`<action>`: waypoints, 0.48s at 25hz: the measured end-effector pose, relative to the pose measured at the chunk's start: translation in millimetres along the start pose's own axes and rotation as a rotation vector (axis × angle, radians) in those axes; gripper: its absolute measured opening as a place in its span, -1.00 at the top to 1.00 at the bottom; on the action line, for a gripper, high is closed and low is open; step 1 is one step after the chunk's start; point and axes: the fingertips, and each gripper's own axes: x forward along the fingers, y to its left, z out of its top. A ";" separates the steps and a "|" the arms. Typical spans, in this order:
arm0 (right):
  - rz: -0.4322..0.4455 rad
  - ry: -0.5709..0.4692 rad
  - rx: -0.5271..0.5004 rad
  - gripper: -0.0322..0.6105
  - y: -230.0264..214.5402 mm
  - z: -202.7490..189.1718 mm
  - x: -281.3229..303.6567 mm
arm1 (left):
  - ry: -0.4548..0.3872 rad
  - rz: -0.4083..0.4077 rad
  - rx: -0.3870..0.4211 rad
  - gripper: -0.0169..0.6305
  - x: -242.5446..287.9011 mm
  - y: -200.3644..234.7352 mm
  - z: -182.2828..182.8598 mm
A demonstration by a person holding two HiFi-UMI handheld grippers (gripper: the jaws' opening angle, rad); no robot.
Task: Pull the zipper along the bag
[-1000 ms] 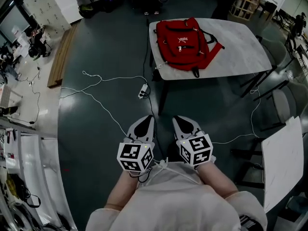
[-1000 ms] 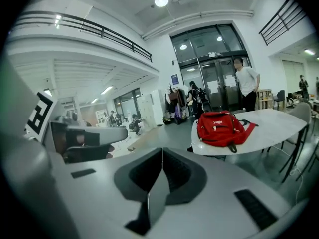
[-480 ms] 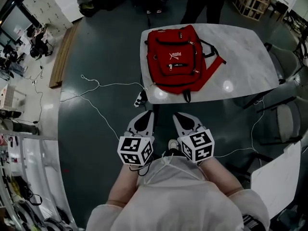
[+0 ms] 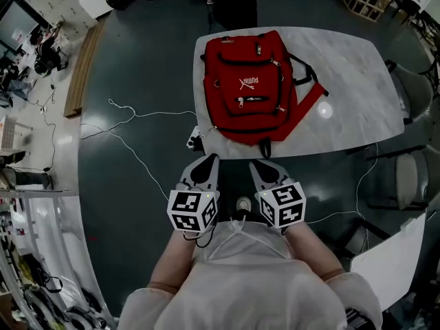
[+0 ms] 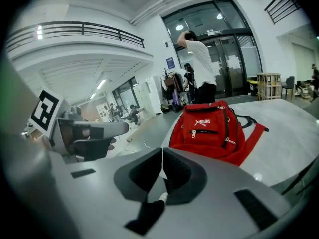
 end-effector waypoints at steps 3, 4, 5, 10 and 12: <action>-0.023 0.017 0.013 0.81 -6.7 9.6 23.3 | 0.028 -0.021 0.013 0.89 23.0 20.5 4.3; -0.033 0.022 0.019 0.81 -9.4 12.5 32.4 | 0.042 -0.029 0.020 0.89 31.2 28.1 4.4; -0.044 0.028 0.028 0.81 -12.1 14.7 41.9 | 0.058 -0.038 0.030 0.89 38.9 35.8 4.4; -0.092 0.094 0.084 0.81 -17.2 16.3 89.3 | 0.135 -0.083 0.086 0.89 67.4 76.1 5.5; -0.107 0.127 0.097 0.81 -19.4 13.1 109.5 | 0.168 -0.092 0.086 0.89 80.1 95.4 0.9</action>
